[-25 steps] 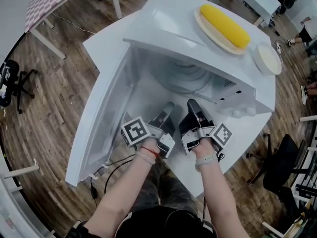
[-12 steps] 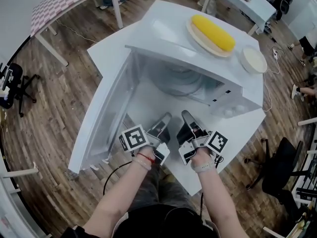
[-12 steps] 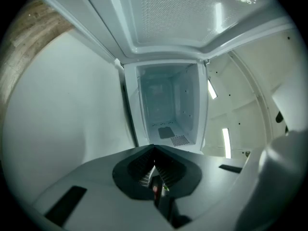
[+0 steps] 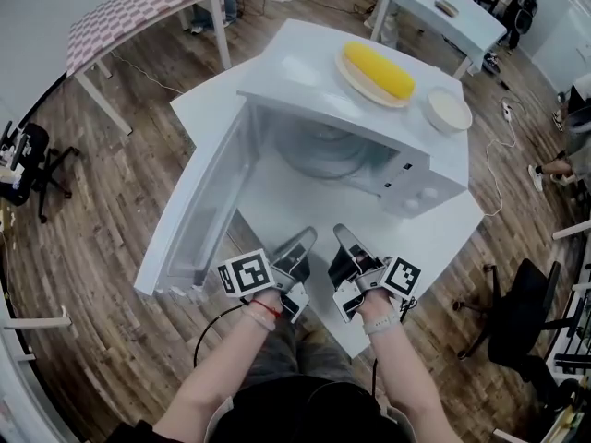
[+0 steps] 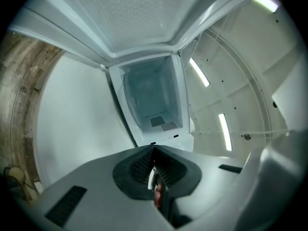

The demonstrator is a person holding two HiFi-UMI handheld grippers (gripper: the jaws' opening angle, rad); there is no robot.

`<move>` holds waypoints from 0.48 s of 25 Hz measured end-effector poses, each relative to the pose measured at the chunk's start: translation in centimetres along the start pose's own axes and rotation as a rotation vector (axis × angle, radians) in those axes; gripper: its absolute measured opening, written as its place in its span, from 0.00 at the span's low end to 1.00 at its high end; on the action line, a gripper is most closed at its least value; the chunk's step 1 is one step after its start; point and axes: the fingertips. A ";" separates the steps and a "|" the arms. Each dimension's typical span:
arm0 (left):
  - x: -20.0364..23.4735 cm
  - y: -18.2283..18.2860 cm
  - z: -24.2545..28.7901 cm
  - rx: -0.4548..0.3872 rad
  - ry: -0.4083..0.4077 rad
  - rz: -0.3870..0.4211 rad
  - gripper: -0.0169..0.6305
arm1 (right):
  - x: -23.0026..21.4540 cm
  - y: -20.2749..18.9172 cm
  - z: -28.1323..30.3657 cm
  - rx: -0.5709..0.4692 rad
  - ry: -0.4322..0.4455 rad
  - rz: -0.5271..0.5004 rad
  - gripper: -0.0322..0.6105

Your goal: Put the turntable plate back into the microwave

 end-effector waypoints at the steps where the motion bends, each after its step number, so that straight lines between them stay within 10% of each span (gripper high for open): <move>1: -0.4 -0.3 -0.2 0.006 0.000 0.013 0.05 | 0.2 -0.3 -0.4 0.002 0.002 -0.020 0.08; 12: -3.9 -2.6 -2.6 0.101 0.032 0.202 0.05 | 0.9 -2.9 -4.3 0.003 -0.062 -0.271 0.08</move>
Point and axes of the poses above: the fingertips, and each gripper's own axes: z forward along the fingers, x to its left, y out of its top, and after that the axes turned 14 degrees about -y, right-handed
